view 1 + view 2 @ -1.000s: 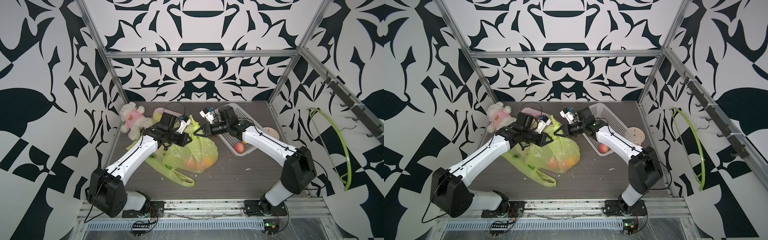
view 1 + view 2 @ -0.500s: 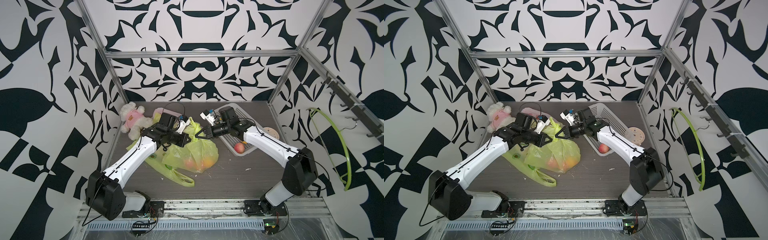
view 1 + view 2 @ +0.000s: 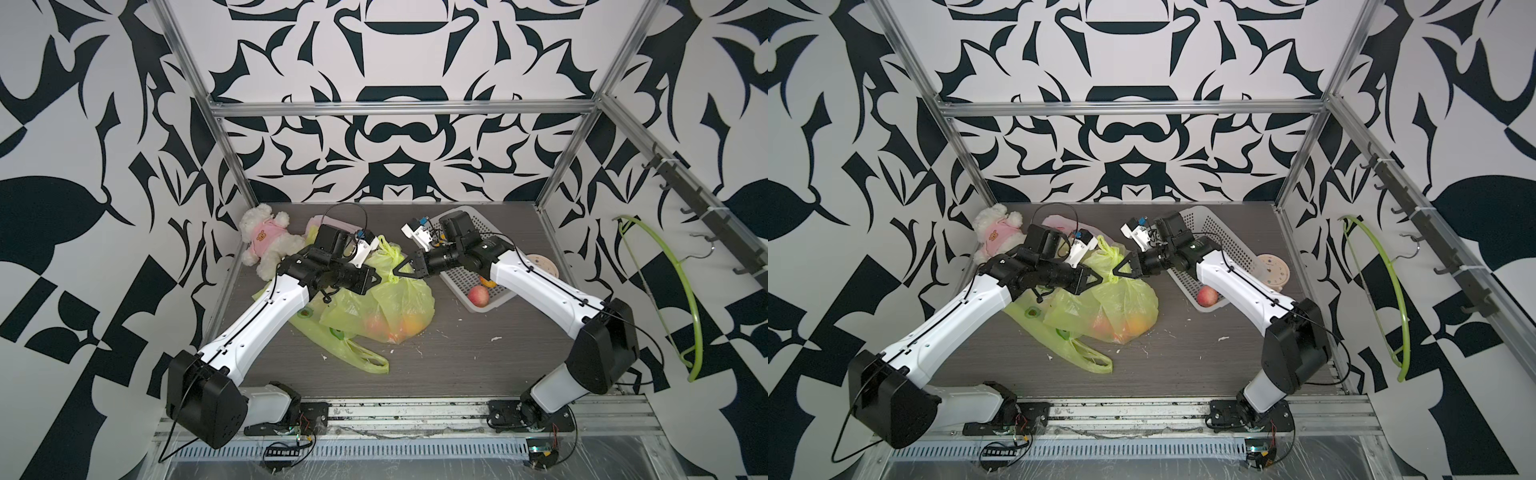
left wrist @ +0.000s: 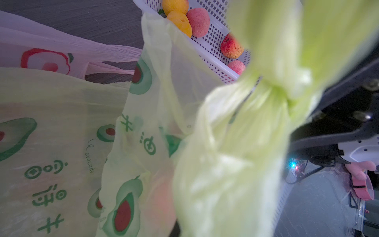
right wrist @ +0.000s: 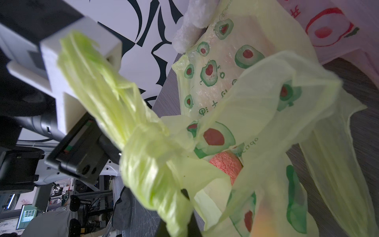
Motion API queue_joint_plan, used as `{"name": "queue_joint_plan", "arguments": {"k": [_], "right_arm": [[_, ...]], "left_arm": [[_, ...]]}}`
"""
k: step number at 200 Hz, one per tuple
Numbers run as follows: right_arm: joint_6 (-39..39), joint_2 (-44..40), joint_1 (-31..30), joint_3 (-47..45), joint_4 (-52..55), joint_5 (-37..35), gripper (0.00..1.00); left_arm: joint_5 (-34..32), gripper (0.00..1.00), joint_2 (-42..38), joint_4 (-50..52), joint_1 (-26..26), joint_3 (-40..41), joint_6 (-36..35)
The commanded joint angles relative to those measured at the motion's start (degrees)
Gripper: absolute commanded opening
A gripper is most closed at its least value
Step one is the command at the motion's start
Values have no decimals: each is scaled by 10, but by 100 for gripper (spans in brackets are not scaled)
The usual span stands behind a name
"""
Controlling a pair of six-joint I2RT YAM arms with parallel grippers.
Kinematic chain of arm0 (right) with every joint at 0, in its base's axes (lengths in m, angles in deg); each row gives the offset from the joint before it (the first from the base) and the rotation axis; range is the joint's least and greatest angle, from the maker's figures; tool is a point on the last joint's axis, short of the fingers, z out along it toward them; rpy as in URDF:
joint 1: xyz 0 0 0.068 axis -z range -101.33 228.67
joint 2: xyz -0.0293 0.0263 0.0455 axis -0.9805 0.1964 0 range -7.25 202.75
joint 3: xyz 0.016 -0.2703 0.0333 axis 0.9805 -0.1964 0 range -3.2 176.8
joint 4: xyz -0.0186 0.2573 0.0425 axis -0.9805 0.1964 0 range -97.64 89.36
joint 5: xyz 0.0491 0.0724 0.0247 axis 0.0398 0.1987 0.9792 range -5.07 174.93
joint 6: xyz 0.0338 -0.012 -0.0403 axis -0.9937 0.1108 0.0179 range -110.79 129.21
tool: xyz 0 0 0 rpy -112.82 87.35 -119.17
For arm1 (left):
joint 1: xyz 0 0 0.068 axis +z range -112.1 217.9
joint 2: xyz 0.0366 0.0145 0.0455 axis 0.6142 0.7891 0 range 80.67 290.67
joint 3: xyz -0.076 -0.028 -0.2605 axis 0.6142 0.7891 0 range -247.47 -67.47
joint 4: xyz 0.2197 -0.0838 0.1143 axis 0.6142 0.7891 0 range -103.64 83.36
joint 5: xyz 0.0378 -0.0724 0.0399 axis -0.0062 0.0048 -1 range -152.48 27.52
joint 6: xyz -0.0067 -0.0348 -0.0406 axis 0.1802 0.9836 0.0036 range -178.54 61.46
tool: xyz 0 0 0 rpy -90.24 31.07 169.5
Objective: Place the peach into a plastic bag & tie a knot
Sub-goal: Cross the plastic bag at the center of the board.
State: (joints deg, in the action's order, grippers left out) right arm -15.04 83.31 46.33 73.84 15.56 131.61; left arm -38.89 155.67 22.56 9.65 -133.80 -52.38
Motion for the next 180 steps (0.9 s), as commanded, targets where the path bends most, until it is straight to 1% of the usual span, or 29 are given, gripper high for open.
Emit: {"name": "queue_joint_plan", "arguments": {"k": [1,32,57,99,121,155,180], "right_arm": [[16,-10,9,23,37,-34,0],[18,-5,9,28,38,-35,0],[23,-3,9,32,43,-33,2],[34,-7,10,31,55,-33,1],[38,-11,9,31,60,-28,3],[48,-18,10,32,70,-22,8],[55,-20,10,32,78,-21,8]], "left_arm": [[-12,0,-15,33,10,-18,-2],[-12,0,-15,36,10,-20,-1],[-16,0,-15,39,11,-24,-2],[-19,0,-15,41,10,-27,-3],[-20,0,-12,42,11,-29,-4],[-22,0,-8,43,12,-31,-4],[-19,0,-6,44,11,-32,-4]]}}
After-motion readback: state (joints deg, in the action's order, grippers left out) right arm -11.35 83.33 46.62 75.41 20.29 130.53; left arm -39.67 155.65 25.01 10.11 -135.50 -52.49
